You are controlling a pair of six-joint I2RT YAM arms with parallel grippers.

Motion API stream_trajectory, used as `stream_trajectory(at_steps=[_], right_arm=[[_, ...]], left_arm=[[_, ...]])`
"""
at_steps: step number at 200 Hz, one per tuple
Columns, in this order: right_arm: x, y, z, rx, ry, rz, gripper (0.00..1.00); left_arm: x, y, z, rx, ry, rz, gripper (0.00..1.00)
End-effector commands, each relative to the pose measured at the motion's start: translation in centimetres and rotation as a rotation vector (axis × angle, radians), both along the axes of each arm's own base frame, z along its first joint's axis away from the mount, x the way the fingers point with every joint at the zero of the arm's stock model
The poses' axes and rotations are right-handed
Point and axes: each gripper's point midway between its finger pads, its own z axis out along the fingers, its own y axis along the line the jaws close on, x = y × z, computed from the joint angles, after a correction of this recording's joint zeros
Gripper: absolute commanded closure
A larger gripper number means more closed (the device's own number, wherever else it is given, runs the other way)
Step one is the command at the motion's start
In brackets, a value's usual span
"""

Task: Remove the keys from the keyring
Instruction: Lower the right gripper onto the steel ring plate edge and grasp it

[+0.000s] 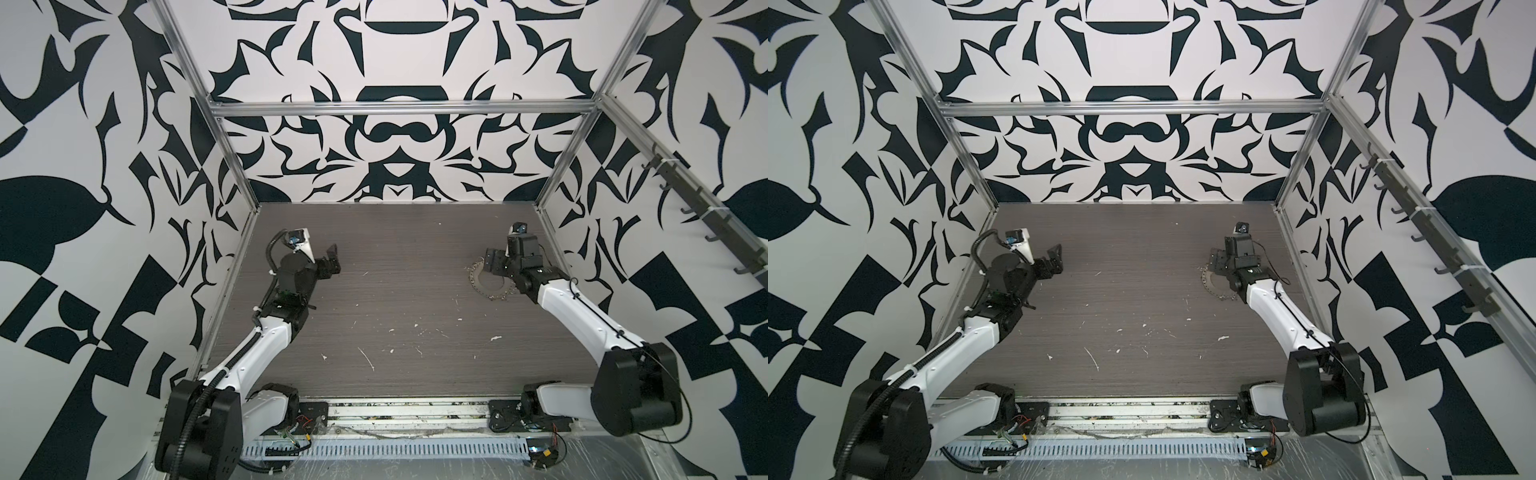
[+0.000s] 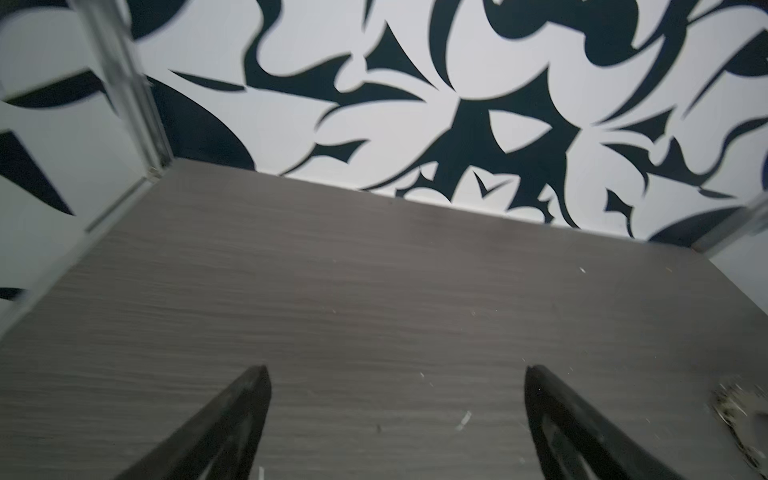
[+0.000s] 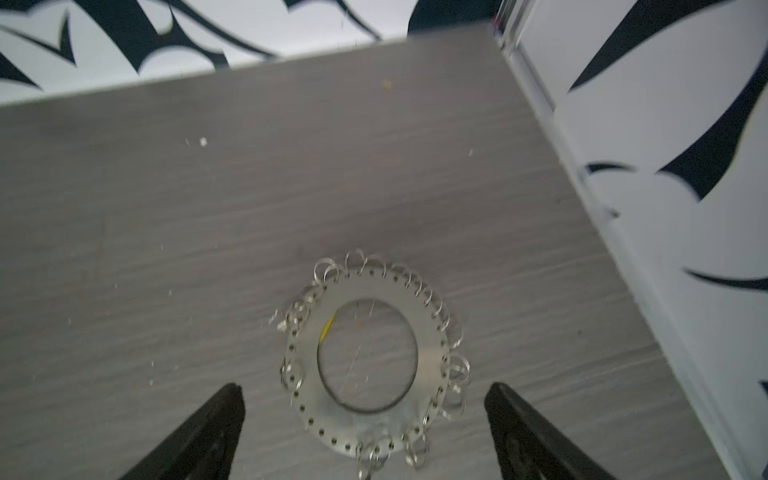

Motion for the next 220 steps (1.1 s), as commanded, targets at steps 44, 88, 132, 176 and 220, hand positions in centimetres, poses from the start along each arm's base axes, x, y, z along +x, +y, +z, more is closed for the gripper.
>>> stream_trajectory(at_steps=[44,88,132,176,220], right_arm=[[-1.1,4.0,-5.0,0.196,0.273,0.077,0.36],[1.1,4.5,-6.7,0.195,0.317,0.087,0.42],[3.6,5.6,-7.8,0.224,0.348,0.103,0.55],[4.8,5.9,-9.2,0.235,0.391,0.095,0.66],[4.6,6.3,-10.5,0.257,0.426,0.093,0.76]], left_arm=[[0.0,-7.3,-3.4,-0.068,0.085,-0.082,0.01],[-0.4,-11.4,-4.3,-0.056,0.096,-0.156,0.01],[-0.5,-13.4,-5.1,-0.067,0.121,-0.187,0.0],[-0.3,-13.9,-5.0,-0.068,0.125,-0.193,0.0],[-0.2,-14.1,-5.1,-0.058,0.137,-0.197,0.0]])
